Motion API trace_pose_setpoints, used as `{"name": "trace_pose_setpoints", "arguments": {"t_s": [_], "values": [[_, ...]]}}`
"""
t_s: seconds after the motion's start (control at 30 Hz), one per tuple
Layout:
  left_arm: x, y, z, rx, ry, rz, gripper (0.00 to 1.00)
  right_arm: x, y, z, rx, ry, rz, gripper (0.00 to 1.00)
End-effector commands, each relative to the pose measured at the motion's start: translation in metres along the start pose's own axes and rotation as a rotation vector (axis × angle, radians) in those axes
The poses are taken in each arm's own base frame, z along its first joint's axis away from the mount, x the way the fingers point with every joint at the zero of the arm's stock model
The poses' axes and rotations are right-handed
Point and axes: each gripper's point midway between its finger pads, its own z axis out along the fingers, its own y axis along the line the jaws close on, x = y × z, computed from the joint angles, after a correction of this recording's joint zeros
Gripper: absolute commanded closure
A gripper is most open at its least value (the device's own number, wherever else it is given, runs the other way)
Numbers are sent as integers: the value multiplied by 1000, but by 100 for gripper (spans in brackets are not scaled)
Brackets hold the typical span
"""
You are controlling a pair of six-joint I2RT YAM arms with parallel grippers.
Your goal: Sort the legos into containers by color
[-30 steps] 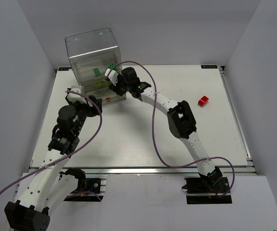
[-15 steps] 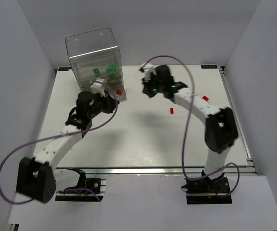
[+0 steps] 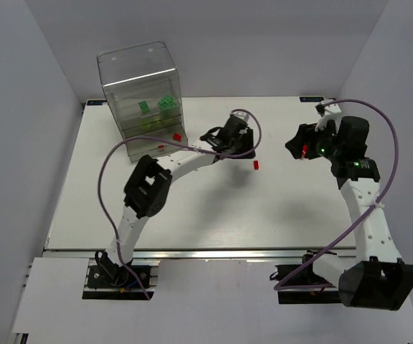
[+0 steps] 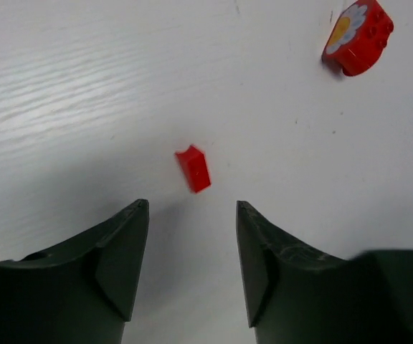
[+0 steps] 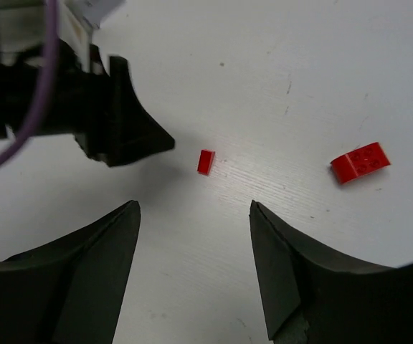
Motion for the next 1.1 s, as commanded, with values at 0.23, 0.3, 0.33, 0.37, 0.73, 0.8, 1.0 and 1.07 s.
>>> {"name": "trace_pose_setpoints", "arguments": {"t_s": [0.23, 0.3, 0.33, 0.37, 0.73, 0.8, 1.0, 1.07], "values": [[3, -15, 49, -291, -95, 18, 15, 12, -16, -25, -18, -70, 118, 36], [4, -14, 54, -310, -120, 23, 15, 11, -14, -30, -33, -83, 114, 36], [4, -12, 55, -321, -128, 26, 15, 12, -13, -32, -38, -85, 117, 36], [11, -12, 60, -329, -125, 35, 16, 12, -13, -33, -42, -88, 118, 36], [19, -8, 82, -392, -197, 60, 32, 9, -8, -47, -73, -133, 124, 36], [24, -6, 86, -393, -187, 59, 37, 9, -8, -47, -84, -132, 128, 37], [40, 0, 83, -422, -143, 68, 52, 13, -10, -46, -93, -126, 142, 37], [54, 5, 80, -441, -116, 83, 54, 14, -11, -46, -95, -128, 140, 38]]}}
